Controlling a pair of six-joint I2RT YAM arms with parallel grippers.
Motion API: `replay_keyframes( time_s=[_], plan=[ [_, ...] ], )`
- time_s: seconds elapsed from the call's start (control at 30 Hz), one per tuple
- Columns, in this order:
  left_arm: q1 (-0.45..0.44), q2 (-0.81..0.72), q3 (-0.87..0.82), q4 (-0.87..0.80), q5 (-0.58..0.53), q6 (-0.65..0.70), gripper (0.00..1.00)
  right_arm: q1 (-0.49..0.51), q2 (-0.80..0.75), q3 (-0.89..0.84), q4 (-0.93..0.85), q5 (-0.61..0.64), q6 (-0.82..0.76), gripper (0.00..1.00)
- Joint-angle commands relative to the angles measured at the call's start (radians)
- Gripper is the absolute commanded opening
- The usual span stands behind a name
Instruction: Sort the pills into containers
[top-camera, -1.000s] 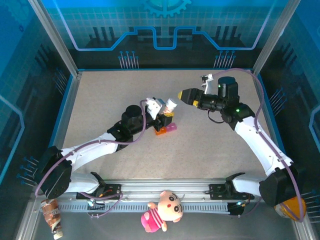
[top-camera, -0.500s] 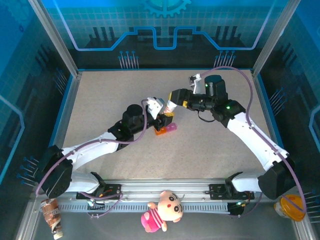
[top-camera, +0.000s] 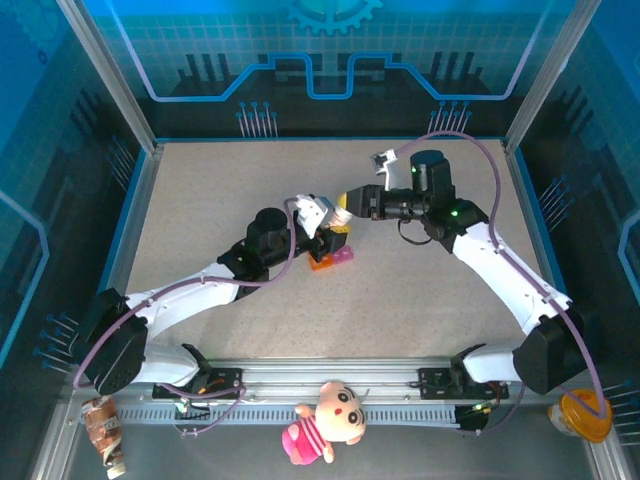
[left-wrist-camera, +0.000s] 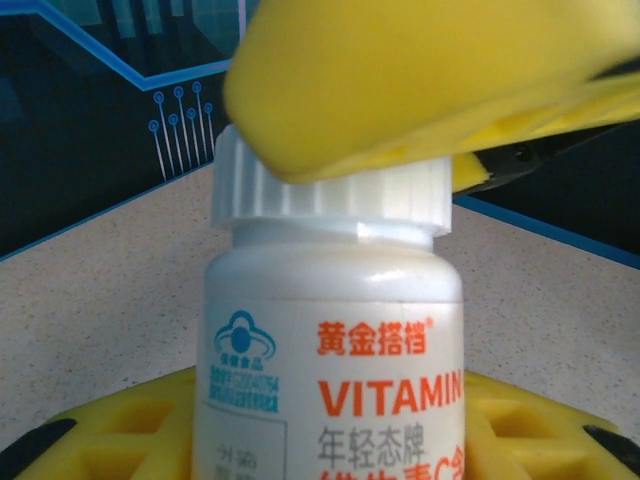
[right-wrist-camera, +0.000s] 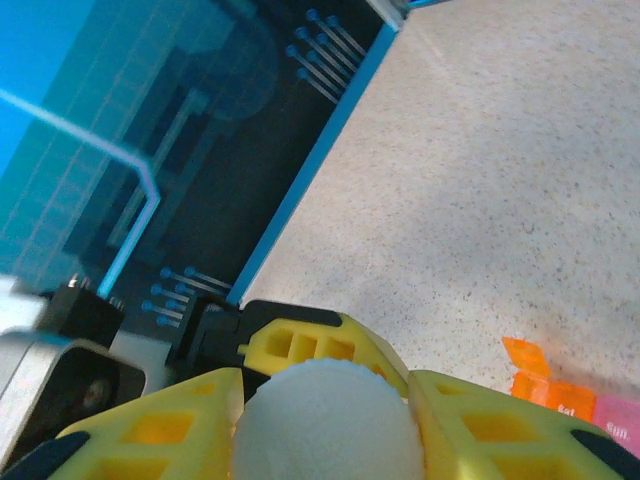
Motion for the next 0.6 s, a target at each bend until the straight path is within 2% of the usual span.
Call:
replay_keyframes(
  time_s=[0.0,0.1,0.23,0.33,0.57],
  plan=[
    [0.013,-0.014,0.034,0.048,0.068,-0.060,0.00,-0.061,-0.025,-0.067,0.106,-0.191,-0.187,0.45],
    [0.021,-0.028,0.031,0.056,0.098,-0.091,0.00,-0.097,-0.015,-0.078,0.171,-0.265,-0.135,0.45],
    [0.021,-0.037,0.029,0.045,0.095,-0.090,0.00,-0.097,-0.030,-0.067,0.181,-0.245,-0.071,0.69],
    [0.021,-0.038,0.030,0.033,0.077,-0.073,0.00,-0.108,-0.069,-0.059,0.168,-0.166,0.011,0.81],
    [0.021,-0.032,0.031,0.011,0.036,-0.013,0.00,-0.091,-0.085,0.014,-0.044,0.078,0.232,0.83]
  ],
)
